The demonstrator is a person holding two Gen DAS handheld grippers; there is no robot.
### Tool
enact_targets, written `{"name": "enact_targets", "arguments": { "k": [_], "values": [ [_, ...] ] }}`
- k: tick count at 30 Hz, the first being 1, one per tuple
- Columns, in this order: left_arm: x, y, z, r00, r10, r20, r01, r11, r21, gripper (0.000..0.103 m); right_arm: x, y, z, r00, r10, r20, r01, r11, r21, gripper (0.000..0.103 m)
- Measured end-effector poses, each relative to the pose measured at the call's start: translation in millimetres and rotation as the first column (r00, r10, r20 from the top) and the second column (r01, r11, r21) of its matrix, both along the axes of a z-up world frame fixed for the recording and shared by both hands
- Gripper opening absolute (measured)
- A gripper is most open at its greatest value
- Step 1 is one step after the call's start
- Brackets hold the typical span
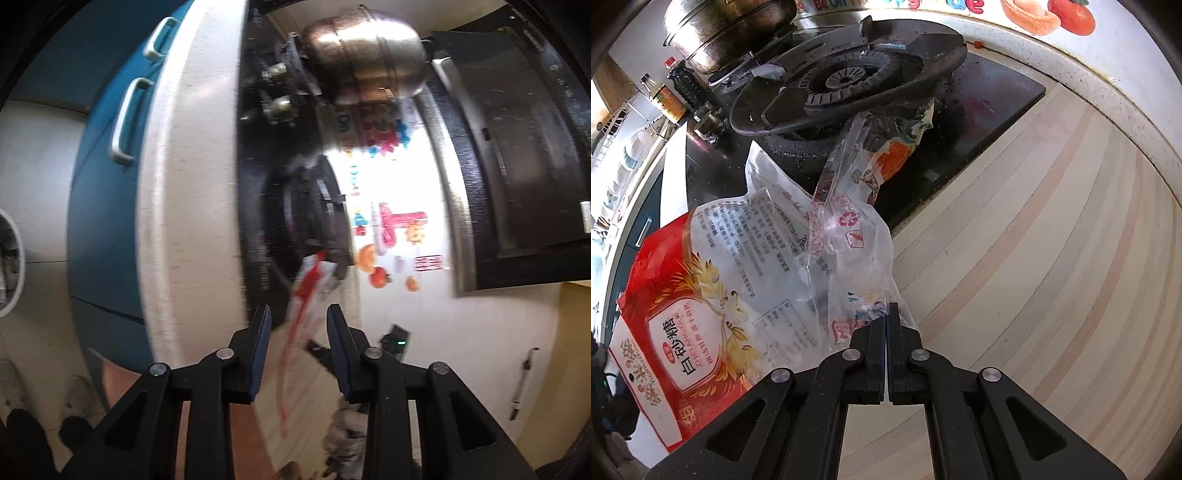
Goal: Collect trash
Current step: 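Pull the sugar bag and wrapper off the counter with both grippers, then carry sugar bag and wrapper to the bin and open both grippers over it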
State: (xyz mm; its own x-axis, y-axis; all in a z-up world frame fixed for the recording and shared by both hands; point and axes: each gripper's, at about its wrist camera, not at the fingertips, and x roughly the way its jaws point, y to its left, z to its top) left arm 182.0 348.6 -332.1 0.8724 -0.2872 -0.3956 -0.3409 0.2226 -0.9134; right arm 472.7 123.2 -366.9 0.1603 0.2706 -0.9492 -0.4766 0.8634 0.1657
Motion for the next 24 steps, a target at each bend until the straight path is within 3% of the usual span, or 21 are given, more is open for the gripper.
{"name": "enact_targets", "arguments": {
  "k": [3, 5, 9, 13, 15, 16, 17, 21, 24],
  "values": [
    [6, -3, 10, 0.999, -0.022, 0.046, 0.022, 1.0, -0.002, 0.035, 0, 1, 0, 1.0, 0.002, -0.004, -0.002, 1.0, 0.0, 0.0],
    [14, -9, 14, 0.998, -0.061, 0.033, 0.06, 0.998, 0.026, 0.035, 1, 0, 0, 1.0, 0.003, -0.003, -0.003, 1.0, -0.001, 0.0],
    [40, -21, 3, 0.986, -0.141, -0.093, 0.149, 0.985, 0.083, 0.035, 1, 0, 0, 1.0, 0.005, 0.001, -0.005, 1.0, -0.002, 0.0],
    [57, -34, -9, 0.972, -0.162, -0.168, 0.185, 0.974, 0.132, 0.035, 0, 0, 0, 1.0, 0.008, 0.0, -0.008, 1.0, -0.002, 0.0],
    [63, -41, -4, 0.967, -0.152, -0.203, 0.192, 0.961, 0.198, 0.031, -2, -2, 1, 1.0, 0.011, -0.002, -0.011, 1.0, 0.001, 0.0],
    [66, -45, 2, 0.964, -0.154, -0.218, 0.207, 0.948, 0.244, 0.01, -4, -3, 3, 1.0, 0.015, -0.001, -0.015, 1.0, 0.004, 0.0],
    [69, -48, 7, 0.96, -0.161, -0.23, 0.223, 0.936, 0.273, 0.0, -5, -4, 6, 1.0, 0.016, -0.001, -0.016, 1.0, 0.011, 0.0],
    [59, -49, 34, 0.958, -0.139, -0.252, 0.228, 0.901, 0.369, 0.0, -14, -12, 27, 1.0, 0.016, -0.005, -0.015, 0.998, 0.066, 0.0],
    [36, -35, 55, 0.963, -0.089, -0.254, 0.19, 0.893, 0.408, 0.0, -26, -15, 49, 1.0, 0.028, -0.008, -0.027, 0.993, 0.119, 0.0]
  ]
}}
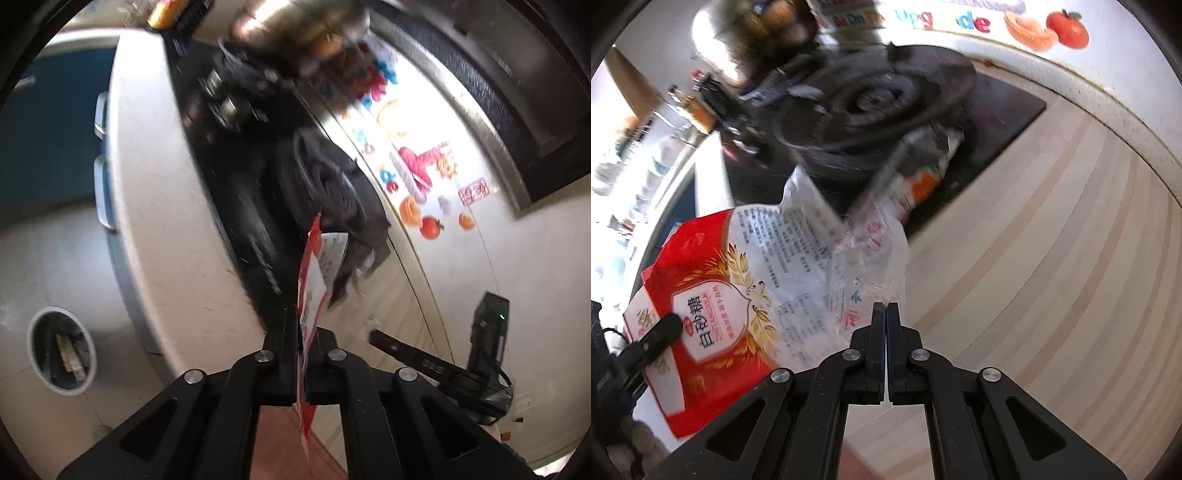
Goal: Collect trash
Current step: 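Carry sugar bag and wrapper to the bin and open both grippers over it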
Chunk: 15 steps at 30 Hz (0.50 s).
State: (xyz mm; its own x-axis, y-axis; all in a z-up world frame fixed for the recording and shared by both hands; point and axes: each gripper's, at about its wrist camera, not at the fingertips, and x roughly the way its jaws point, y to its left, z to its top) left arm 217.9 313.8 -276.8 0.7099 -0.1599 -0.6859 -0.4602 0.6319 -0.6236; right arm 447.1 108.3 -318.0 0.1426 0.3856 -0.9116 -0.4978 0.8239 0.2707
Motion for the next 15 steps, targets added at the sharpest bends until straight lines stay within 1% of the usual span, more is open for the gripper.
{"name": "enact_targets", "arguments": {
  "k": [2, 3, 4, 6, 7, 9, 11, 12, 15],
  "values": [
    [-28, 15, 22, 0.999, 0.038, -0.004, -0.038, 0.998, 0.049, 0.0, -13, 1, 17, 1.0, 0.017, -0.009, -0.017, 0.999, 0.043, 0.0],
    [-36, 19, 28, 0.999, 0.047, -0.007, -0.046, 0.997, 0.061, 0.0, -23, 3, 27, 0.999, 0.032, -0.014, -0.031, 0.997, 0.07, 0.0],
    [-48, 26, 37, 0.998, 0.065, -0.021, -0.063, 0.994, 0.088, 0.0, -32, 6, 33, 0.999, 0.045, -0.02, -0.043, 0.995, 0.089, 0.0],
    [-75, 39, 53, 0.994, 0.099, -0.041, -0.092, 0.985, 0.144, 0.0, -53, 18, 43, 0.996, 0.083, -0.038, -0.077, 0.989, 0.125, 0.0],
    [-88, 46, 58, 0.991, 0.119, -0.063, -0.107, 0.98, 0.17, 0.0, -69, 28, 47, 0.992, 0.113, -0.056, -0.103, 0.983, 0.15, 0.0],
    [-119, 64, 65, 0.98, 0.17, -0.106, -0.142, 0.962, 0.232, 0.0, -99, 50, 48, 0.98, 0.175, -0.095, -0.155, 0.97, 0.189, 0.0],
    [-142, 78, 62, 0.966, 0.214, -0.144, -0.169, 0.948, 0.271, 0.0, -129, 72, 41, 0.965, 0.23, -0.129, -0.2, 0.957, 0.211, 0.0],
    [-152, 85, 57, 0.96, 0.23, -0.161, -0.179, 0.944, 0.278, 0.0, -148, 90, 34, 0.951, 0.271, -0.146, -0.237, 0.947, 0.217, 0.0],
    [-182, 109, 29, 0.937, 0.277, -0.214, -0.217, 0.939, 0.269, 0.0, -189, 127, 8, 0.922, 0.343, -0.18, -0.304, 0.929, 0.212, 0.0]
  ]
}}
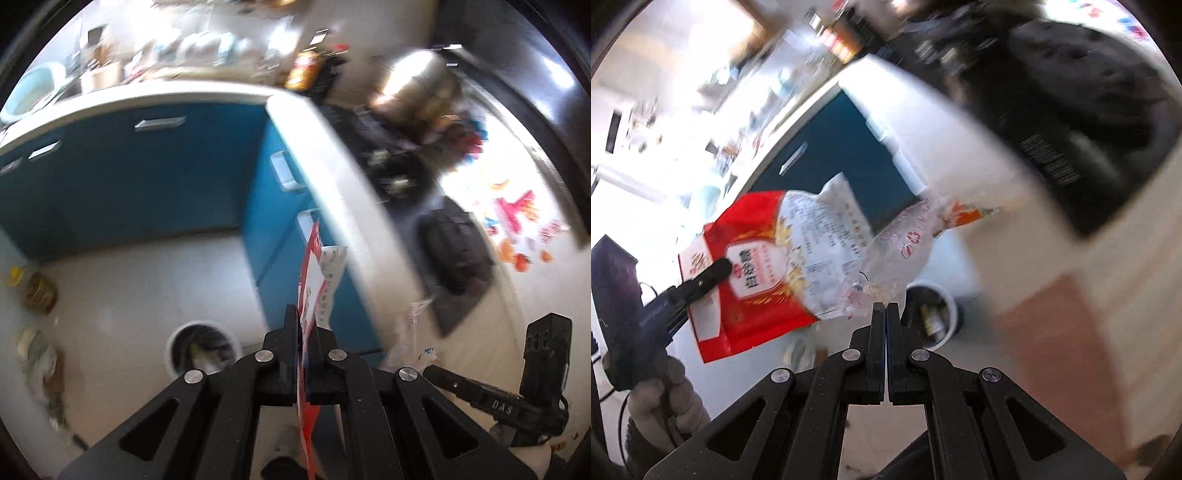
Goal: Collect trash
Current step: 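Carry sugar bag and wrapper to the bin and open both grippers over it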
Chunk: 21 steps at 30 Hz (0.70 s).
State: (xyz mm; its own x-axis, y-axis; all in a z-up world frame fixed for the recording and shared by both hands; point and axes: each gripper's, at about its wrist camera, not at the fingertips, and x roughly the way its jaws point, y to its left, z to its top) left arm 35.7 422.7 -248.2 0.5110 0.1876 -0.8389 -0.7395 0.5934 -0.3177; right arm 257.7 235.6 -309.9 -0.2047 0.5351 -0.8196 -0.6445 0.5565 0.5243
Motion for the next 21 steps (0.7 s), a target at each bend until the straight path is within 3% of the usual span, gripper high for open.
{"name": "enact_targets", "arguments": {
  "k": [4, 9, 16, 19, 21],
  "values": [
    [-31, 37, -84, 0.994, 0.063, -0.09, -0.069, 0.995, -0.069, 0.0, -47, 50, -75, 0.997, 0.071, -0.035, -0.073, 0.995, -0.064, 0.0],
    [-49, 75, -210, 0.981, 0.085, -0.174, -0.111, 0.984, -0.143, 0.0, -90, 96, -219, 0.991, 0.095, -0.091, -0.11, 0.979, -0.174, 0.0],
    [-52, 107, -414, 0.963, 0.031, -0.269, -0.097, 0.967, -0.236, 0.0, -118, 117, -419, 0.986, 0.087, -0.144, -0.131, 0.934, -0.333, 0.0],
    [-54, 115, -480, 0.953, 0.014, -0.303, -0.105, 0.953, -0.286, 0.0, -119, 121, -490, 0.986, 0.049, -0.162, -0.111, 0.91, -0.399, 0.0],
    [-54, 118, -509, 0.95, 0.006, -0.313, -0.107, 0.946, -0.307, 0.0, -117, 124, -522, 0.987, 0.025, -0.161, -0.092, 0.901, -0.423, 0.0]
  ]
}}
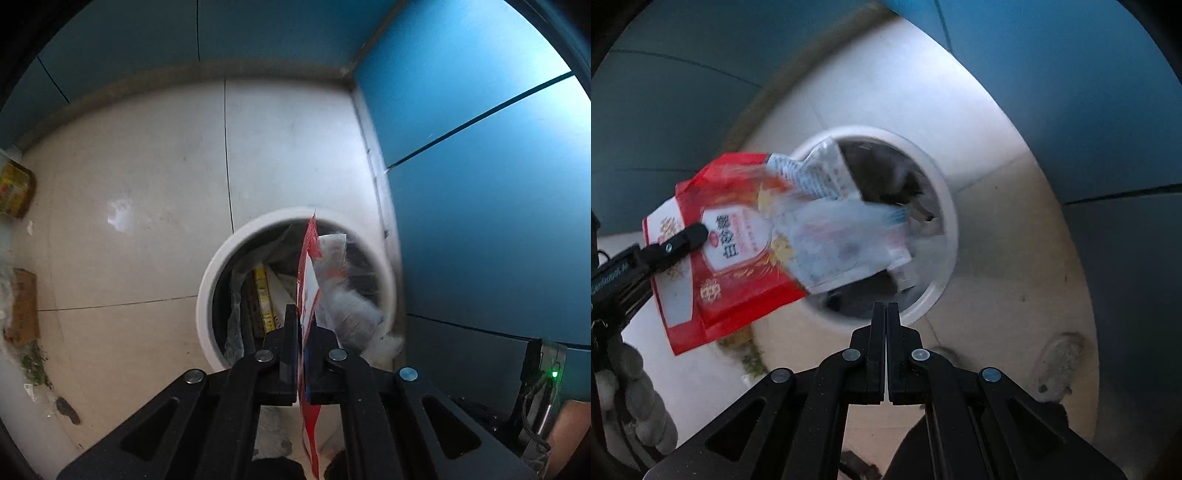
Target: Collect trash
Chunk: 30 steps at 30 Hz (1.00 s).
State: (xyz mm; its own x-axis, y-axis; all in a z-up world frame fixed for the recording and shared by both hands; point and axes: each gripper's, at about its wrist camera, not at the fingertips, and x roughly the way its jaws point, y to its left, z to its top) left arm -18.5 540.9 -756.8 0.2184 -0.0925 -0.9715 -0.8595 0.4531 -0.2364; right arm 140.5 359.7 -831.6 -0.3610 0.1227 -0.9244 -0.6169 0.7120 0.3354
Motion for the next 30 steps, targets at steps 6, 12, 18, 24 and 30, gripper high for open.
{"name": "enact_targets", "arguments": {
  "k": [6, 12, 18, 24, 30],
  "values": [
    [3, 9, -45, 1.0, 0.012, -0.024, -0.014, 0.996, -0.083, 0.002, 3, 21, -50, 0.999, -0.001, -0.043, 0.001, 1.0, -0.002, 0.0],
    [10, 3, -16, 0.998, -0.039, -0.048, 0.04, 0.999, 0.023, 0.075, 6, 30, -42, 0.994, 0.011, -0.111, -0.009, 1.0, 0.016, 0.041],
    [2, -3, 33, 0.996, -0.029, -0.079, 0.039, 0.991, 0.129, 0.098, 8, 28, 1, 0.996, 0.084, 0.024, -0.084, 0.996, -0.01, 0.091],
    [-15, -28, 112, 0.984, -0.026, -0.178, 0.069, 0.969, 0.239, 0.098, 7, 16, 92, 0.947, 0.163, 0.278, -0.153, 0.987, -0.057, 0.1],
    [-35, -61, 207, 0.985, 0.005, -0.174, 0.039, 0.967, 0.252, 0.098, -9, -10, 219, 0.879, 0.204, 0.432, -0.203, 0.978, -0.048, 0.101]
  ]
}}
